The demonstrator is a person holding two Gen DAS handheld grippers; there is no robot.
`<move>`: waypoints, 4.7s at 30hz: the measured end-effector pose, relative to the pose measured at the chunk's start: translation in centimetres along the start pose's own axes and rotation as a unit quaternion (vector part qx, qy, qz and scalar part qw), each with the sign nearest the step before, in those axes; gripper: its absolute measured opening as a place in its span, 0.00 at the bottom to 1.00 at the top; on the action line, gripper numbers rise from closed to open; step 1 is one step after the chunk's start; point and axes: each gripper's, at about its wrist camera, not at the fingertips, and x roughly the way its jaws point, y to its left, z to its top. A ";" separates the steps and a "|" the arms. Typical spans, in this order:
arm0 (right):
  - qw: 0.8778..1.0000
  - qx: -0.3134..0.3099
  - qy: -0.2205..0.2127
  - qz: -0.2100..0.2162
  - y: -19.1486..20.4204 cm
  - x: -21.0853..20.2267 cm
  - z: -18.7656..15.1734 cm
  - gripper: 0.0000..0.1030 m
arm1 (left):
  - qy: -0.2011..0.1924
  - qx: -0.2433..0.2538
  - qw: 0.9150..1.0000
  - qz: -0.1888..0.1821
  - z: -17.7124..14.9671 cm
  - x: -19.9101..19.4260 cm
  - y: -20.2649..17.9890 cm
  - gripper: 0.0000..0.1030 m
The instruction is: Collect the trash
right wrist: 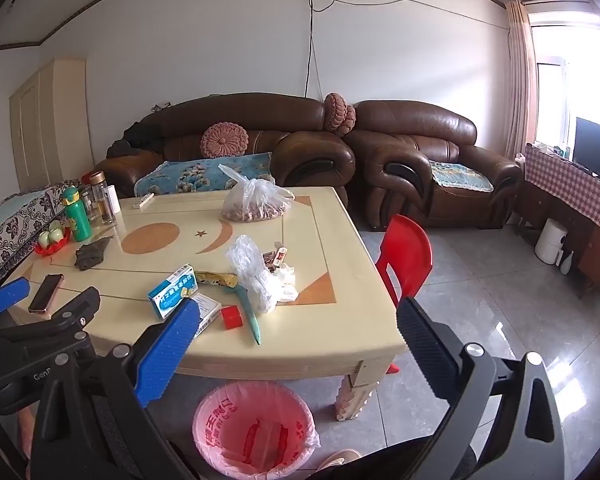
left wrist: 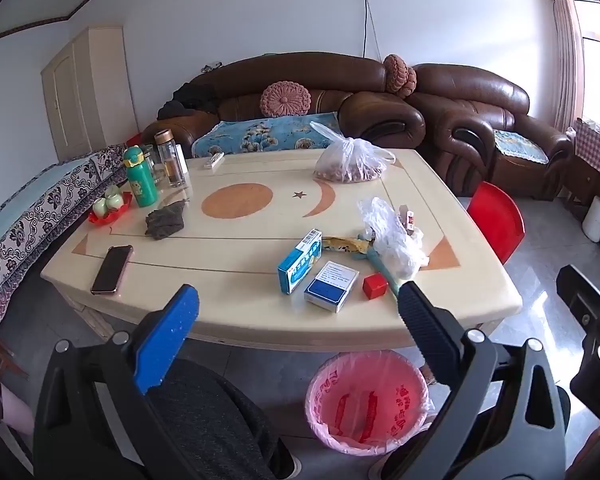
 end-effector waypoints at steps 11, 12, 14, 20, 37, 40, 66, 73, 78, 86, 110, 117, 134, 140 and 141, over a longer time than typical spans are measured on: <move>1.000 0.006 0.003 0.005 -0.6 0.1 0.2 0.94 | 0.000 0.003 1.000 0.002 0.1 0.0 0.0 0.94; 1.000 0.005 0.003 0.005 -0.7 0.0 0.3 0.94 | 0.000 0.002 1.000 0.002 0.1 0.0 0.0 0.94; 1.000 0.003 0.003 0.006 -0.7 0.0 0.3 0.94 | 0.000 0.002 1.000 0.000 0.2 0.0 0.0 0.94; 1.000 0.003 0.003 0.004 -0.5 0.0 0.3 0.94 | 0.003 0.004 1.000 0.002 0.5 0.3 -0.1 0.94; 1.000 -0.003 0.017 0.012 -0.1 2.0 -0.3 0.94 | 0.016 0.008 1.000 0.002 -0.4 1.5 0.2 0.94; 1.000 -0.002 0.020 0.014 -0.1 2.5 -0.5 0.94 | 0.015 0.011 1.000 0.004 -0.4 1.8 0.1 0.94; 0.987 -0.043 0.103 0.118 0.0 15.4 -1.8 0.94 | 0.072 0.063 0.995 -0.019 1.5 12.6 1.9 0.94; 0.979 -0.021 0.133 0.152 -0.5 20.3 -2.2 0.94 | 0.095 0.083 0.992 -0.016 1.2 17.6 1.4 0.94; 0.977 -0.009 0.145 0.154 -0.9 23.5 -1.5 0.94 | 0.123 0.076 0.989 -0.033 1.6 21.0 1.9 0.94; 0.974 -0.005 0.160 0.160 -0.6 27.1 -2.4 0.64 | 0.125 0.114 0.985 -0.045 1.7 24.6 1.5 0.94; 0.969 -0.025 0.162 0.186 1.5 32.5 -4.9 0.61 | 0.157 0.140 0.973 -0.094 1.4 31.6 1.2 0.94; 0.968 -0.004 0.162 0.193 1.0 32.9 -5.3 0.59 | 0.174 0.133 0.971 -0.101 0.5 33.2 1.7 0.94; 0.970 -0.007 0.154 0.188 1.5 33.1 -5.7 0.48 | 0.184 0.118 0.970 -0.110 -0.1 34.6 2.3 0.83; 0.971 -0.003 0.150 0.185 1.4 33.1 -5.7 0.44 | 0.190 0.115 0.969 -0.112 -0.3 34.8 2.3 0.73; 0.971 -0.002 0.151 0.185 1.4 33.2 -5.7 0.41 | 0.192 0.112 0.968 -0.113 -0.3 34.9 2.4 0.72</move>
